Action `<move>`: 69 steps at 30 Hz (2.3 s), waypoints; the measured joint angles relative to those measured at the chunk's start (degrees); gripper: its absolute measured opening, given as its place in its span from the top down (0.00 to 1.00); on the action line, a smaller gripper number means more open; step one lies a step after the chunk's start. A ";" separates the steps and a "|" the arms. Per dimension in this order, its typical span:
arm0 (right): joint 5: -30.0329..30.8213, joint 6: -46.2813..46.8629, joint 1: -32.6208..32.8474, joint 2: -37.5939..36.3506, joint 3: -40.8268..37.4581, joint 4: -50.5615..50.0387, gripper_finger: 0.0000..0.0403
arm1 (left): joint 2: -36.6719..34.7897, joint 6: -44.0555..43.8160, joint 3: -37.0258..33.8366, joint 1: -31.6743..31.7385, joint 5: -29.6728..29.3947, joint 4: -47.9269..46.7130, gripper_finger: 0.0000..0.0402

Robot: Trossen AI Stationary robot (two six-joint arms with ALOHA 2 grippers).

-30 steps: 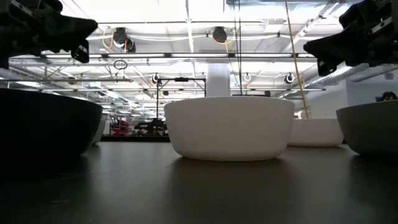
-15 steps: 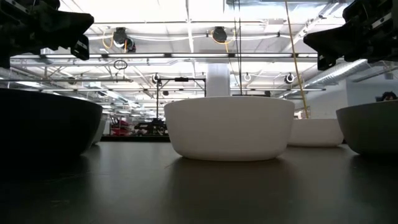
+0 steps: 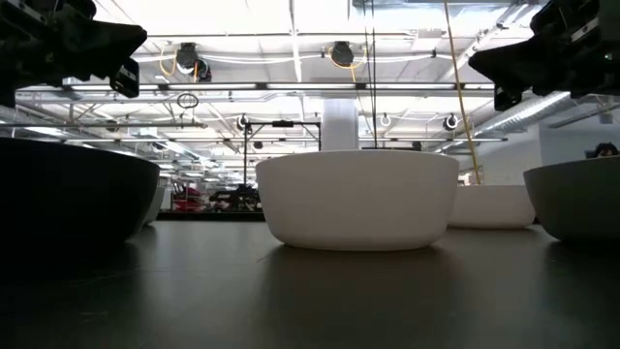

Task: Nest bowls inside each other
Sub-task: Stack the top right white bowl on the top middle white bowl

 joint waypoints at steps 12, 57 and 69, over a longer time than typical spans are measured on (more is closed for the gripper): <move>7.67 3.83 -10.99 0.01 0.06 -0.85 0.92 | 0.00 1.08 0.01 0.02 -0.02 -1.74 0.94; 4.77 1.93 -43.66 22.18 18.80 -16.62 0.72 | 0.00 4.36 0.02 0.01 -0.04 -7.05 0.94; -5.18 3.38 -46.42 26.29 31.94 -41.89 0.72 | 0.00 4.47 0.04 0.00 -0.03 -8.15 0.94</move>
